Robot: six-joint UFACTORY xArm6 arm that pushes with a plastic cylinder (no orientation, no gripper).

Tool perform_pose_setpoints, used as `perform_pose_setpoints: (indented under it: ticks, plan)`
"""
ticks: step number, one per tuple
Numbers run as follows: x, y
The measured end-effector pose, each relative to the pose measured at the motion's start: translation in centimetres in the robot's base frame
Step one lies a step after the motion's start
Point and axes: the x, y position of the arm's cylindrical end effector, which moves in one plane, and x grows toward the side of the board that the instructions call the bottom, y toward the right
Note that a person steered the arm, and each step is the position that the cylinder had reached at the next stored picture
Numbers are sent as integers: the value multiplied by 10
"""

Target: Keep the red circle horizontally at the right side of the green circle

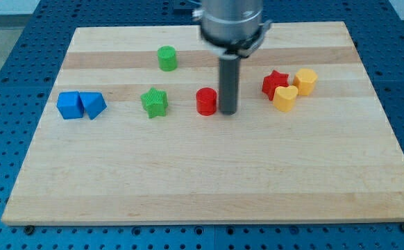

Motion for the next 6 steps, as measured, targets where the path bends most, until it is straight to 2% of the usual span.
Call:
perform_pose_setpoints:
  ticks: [1, 3, 4, 5, 6]
  plan:
    - [-34, 21]
    - [27, 14]
    - [54, -14]
    - [54, -46]
    - [15, -49]
